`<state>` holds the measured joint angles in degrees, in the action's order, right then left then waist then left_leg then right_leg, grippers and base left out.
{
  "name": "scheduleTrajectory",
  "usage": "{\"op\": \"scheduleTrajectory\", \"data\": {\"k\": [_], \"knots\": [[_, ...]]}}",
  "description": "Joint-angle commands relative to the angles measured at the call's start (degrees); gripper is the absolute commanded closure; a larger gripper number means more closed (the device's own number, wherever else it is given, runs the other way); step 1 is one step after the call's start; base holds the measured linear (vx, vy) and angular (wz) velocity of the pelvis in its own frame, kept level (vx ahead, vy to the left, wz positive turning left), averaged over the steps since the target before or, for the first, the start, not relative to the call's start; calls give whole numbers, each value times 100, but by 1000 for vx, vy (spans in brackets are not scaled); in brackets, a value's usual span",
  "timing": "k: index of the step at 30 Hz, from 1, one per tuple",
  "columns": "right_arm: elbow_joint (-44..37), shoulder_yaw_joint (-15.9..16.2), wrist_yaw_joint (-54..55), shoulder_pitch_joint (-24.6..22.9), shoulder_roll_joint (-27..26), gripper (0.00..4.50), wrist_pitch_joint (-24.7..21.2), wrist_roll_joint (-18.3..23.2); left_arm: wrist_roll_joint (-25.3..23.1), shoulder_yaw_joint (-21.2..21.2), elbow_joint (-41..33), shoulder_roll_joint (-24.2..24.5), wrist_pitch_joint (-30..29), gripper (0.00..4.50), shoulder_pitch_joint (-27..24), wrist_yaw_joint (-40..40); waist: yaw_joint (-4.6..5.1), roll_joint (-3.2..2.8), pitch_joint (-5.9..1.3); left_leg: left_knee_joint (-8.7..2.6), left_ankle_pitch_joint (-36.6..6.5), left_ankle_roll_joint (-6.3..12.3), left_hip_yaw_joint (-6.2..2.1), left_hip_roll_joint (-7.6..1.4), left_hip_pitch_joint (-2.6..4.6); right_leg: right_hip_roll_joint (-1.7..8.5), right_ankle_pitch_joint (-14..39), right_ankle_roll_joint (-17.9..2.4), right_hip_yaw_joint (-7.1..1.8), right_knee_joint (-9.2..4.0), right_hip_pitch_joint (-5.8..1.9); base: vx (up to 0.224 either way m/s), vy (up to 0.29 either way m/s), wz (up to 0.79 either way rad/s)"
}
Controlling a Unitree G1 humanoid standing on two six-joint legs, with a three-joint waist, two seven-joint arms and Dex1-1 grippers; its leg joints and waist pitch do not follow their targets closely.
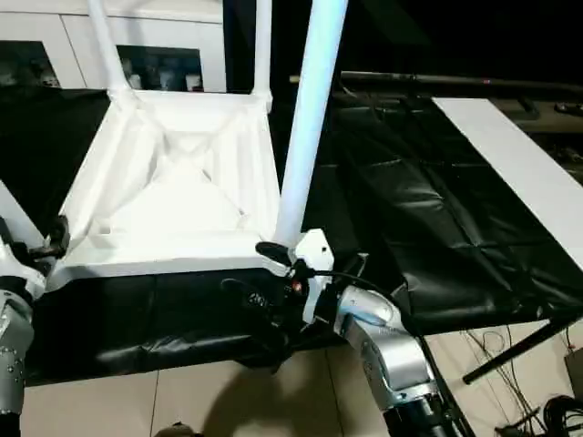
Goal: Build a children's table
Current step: Flip table
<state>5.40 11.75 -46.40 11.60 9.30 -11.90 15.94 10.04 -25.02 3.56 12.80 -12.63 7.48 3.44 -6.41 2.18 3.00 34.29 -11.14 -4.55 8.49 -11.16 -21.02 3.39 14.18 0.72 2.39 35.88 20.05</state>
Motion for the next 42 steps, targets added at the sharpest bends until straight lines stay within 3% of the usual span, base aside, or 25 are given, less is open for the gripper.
{"op": "scheduleTrajectory", "data": {"k": [1,5,19,21,22,25,28,29,30,33,36,37,38,40,42], "knots": [[108,-21,60,93,-28,0,102,-36,109,-28,12,-149,-8,61,61,-106,-14,-161,-326,-485,-1068,-135,-62,-207,83,426,-674,-1168,-223,-338,-132,0,0,0],[193,15,78,114,-54,0,178,-73,109,-62,-105,-307,71,102,17,-288,-18,-159,-309,-513,-1252,-147,-67,-232,83,438,-334,-1168,-230,-366,-124,0,0,0],[472,-16,228,149,-224,0,446,-179,276,66,-485,-538,65,211,-106,-338,-28,-130,-309,-511,-1131,-112,-64,-226,70,430,-354,-1068,-233,-373,-121,0,0,0],[502,-21,270,157,-236,0,476,-185,310,66,-516,-556,21,215,-123,-321,-34,-97,-309,-506,-1039,-93,-60,-226,64,426,-447,-1077,-229,-358,-125,0,0,0],[532,-24,289,164,-247,0,495,-191,332,71,-526,-565,-4,216,-133,-307,-36,-123,-308,-507,-1034,-87,-60,-225,65,432,-432,-1079,-228,-359,-121,0,0,0],[650,-18,338,207,-284,0,559,-246,571,12,-562,-646,-182,218,-110,-279,-31,-105,-303,-508,-1015,-77,-51,-226,63,435,-360,-1096,-230,-362,-113,0,0,0],[808,-116,459,293,-388,0,620,-204,1131,-243,-516,-853,-553,218,129,-409,-29,-98,-298,-508,-1027,-78,-44,-214,68,426,-297,-1119,-232,-370,-107,0,0,0],[900,-146,533,344,-450,0,636,-204,1379,-381,-421,-936,-661,218,267,-475,-26,-60,-295,-506,-1042,-59,-34,-210,70,429,-210,-1119,-235,-376,-107,0,0,0],[916,-147,551,356,-462,0,640,-211,1446,-411,-405,-956,-698,218,298,-485,-30,-72,-297,-499,-1020,-57,-30,-207,65,442,-184,-1142,-240,-366,-106,0,0,0],[911,-93,592,434,-623,0,515,-140,1902,-472,-376,-1145,-1066,218,556,-523,-79,-31,-291,-482,-902,14,-8,-206,61,458,-82,-1143,-253,-374,-101,0,0,0],[942,9,610,457,-718,0,512,-198,1934,-472,-374,-1251,-1101,218,629,-621,-109,-56,-289,-478,-799,12,-3,-213,59,448,-25,-1115,-261,-376,-75,0,0,0],[936,25,631,465,-777,0,492,-203,1938,-471,-387,-1312,-1124,218,640,-669,-147,-57,-302,-481,-753,-12,-4,-212,53,433,-117,-1077,-252,-367,-82,0,0,0],[931,24,637,471,-810,0,477,-189,1931,-461,-392,-1346,-1132,218,643,-690,-145,-27,-315,-478,-692,2,-6,-213,43,431,-295,-1045,-252,-347,-94,0,0,0],[937,15,756,502,-894,0,472,-196,1875,-386,-453,-1433,-1234,219,609,-659,-143,-34,-329,-467,-542,19,-10,-208,35,421,-575,-1000,-245,-325,-93,0,0,0],[1024,-181,1048,561,-1101,0,489,-67,1797,-286,-532,-1535,-1261,224,530,-599,-139,-47,-334,-455,-495,34,-5,-205,39,419,-731,-984,-245,-315,-83,0,0,0]]}}
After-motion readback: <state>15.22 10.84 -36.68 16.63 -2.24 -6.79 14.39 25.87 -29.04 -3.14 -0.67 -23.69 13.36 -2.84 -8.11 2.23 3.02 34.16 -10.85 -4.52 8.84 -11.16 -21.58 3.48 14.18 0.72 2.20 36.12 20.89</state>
